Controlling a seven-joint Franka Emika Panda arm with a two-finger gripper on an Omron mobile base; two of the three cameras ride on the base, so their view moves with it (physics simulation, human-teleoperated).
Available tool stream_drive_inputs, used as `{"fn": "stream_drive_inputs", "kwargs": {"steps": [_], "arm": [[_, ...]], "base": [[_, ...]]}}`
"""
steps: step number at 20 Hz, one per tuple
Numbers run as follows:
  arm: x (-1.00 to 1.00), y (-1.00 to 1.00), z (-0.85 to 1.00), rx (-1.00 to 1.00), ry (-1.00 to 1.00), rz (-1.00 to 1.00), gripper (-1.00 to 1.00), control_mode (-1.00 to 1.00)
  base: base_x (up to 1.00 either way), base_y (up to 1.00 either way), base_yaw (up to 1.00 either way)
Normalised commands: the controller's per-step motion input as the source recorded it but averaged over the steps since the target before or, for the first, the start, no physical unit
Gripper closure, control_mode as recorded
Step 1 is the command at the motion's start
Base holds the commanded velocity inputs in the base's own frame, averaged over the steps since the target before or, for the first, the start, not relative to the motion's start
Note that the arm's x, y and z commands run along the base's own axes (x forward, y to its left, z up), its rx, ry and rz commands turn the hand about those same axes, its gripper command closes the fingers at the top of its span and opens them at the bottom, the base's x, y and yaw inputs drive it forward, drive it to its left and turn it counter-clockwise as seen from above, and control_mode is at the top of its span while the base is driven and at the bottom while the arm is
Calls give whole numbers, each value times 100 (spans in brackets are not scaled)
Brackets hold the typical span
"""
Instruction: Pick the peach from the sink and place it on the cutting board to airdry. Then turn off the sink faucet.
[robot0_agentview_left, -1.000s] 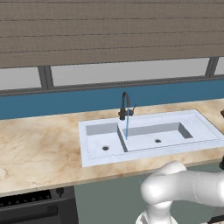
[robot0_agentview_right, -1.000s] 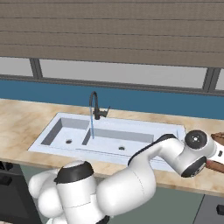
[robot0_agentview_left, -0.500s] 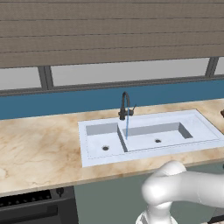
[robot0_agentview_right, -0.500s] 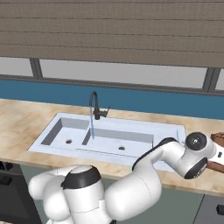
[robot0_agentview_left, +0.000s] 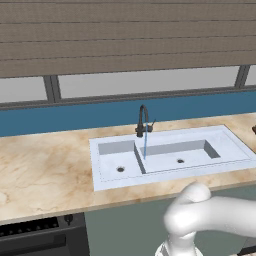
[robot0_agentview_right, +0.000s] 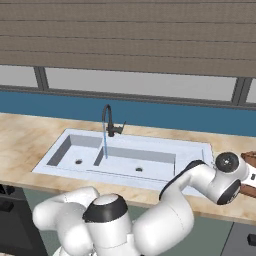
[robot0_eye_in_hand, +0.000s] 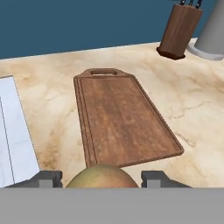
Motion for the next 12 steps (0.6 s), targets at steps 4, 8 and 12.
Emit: {"fn": "stream_drive_inputs", "kwargs": {"steps": [4,8,12], "arm": [[19,-17,-17,0,1,0,100,-100],[18,-21,-18,0,1,0,100,-100],[22,-18,-14,0,1,0,100,-100]], "base": [[0,0,0],[0,0,0],[0,0,0]]}}
